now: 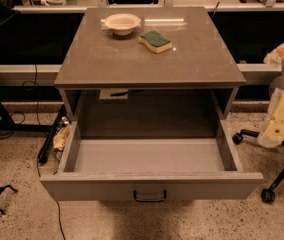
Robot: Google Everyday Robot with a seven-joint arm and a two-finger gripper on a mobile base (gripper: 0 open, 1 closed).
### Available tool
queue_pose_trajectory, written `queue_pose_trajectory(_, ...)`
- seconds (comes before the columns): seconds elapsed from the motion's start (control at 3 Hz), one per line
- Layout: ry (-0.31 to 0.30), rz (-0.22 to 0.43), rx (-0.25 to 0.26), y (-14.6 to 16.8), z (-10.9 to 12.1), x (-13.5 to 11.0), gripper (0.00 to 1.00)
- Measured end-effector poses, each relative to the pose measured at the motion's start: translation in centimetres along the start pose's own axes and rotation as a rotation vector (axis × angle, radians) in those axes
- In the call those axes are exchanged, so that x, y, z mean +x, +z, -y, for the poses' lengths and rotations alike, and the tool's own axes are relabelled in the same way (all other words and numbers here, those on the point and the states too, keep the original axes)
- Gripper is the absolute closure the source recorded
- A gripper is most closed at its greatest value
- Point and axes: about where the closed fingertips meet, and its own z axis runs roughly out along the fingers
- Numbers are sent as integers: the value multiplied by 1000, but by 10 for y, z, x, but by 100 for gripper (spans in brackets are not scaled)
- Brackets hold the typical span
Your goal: Close top drawer
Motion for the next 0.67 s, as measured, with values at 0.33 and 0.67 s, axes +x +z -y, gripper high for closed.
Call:
queue_pose_trajectory(0.33,164,-12,-107,57,-24,32,0)
queue_pose_trajectory(0.67,277,-38,-172,102,-47,56,10)
